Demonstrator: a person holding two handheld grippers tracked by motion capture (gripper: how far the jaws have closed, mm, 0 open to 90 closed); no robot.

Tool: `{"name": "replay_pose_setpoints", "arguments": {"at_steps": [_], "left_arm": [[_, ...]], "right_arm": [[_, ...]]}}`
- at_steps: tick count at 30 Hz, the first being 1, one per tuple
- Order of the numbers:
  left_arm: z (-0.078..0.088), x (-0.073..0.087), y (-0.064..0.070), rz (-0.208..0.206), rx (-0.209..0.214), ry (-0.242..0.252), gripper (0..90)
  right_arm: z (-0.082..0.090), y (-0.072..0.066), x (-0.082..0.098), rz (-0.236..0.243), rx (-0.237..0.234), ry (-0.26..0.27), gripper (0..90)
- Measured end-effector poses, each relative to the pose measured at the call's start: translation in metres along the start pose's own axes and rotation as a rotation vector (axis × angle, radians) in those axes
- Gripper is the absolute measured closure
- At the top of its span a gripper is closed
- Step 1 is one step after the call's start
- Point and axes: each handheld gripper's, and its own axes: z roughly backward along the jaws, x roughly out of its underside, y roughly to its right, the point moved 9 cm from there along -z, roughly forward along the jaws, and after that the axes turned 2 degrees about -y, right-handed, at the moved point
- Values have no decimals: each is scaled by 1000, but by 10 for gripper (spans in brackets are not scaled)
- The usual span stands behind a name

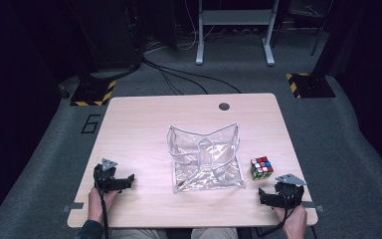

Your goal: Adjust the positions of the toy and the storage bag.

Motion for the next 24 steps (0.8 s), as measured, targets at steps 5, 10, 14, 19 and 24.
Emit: {"name": "replay_pose_setpoints", "arguments": {"at_steps": [5,10,14,19,24], "left_arm": [[0,0,1,5,-5,-6,31],[2,0,3,6,-10,-56,37],[4,0,9,12,-4,-72,33],[8,-2,13,37,31,-90,32],[12,-6,16,59,63,-86,46]], "right_arm": [[0,1,-1,-12,4,-30,0],[1,0,0,-4,-2,-53,0],[4,0,-1,-15,-13,-62,0],[12,-2,-8,-15,-33,-61,0],[19,-5,-14,-7,-34,-64,2]]}}
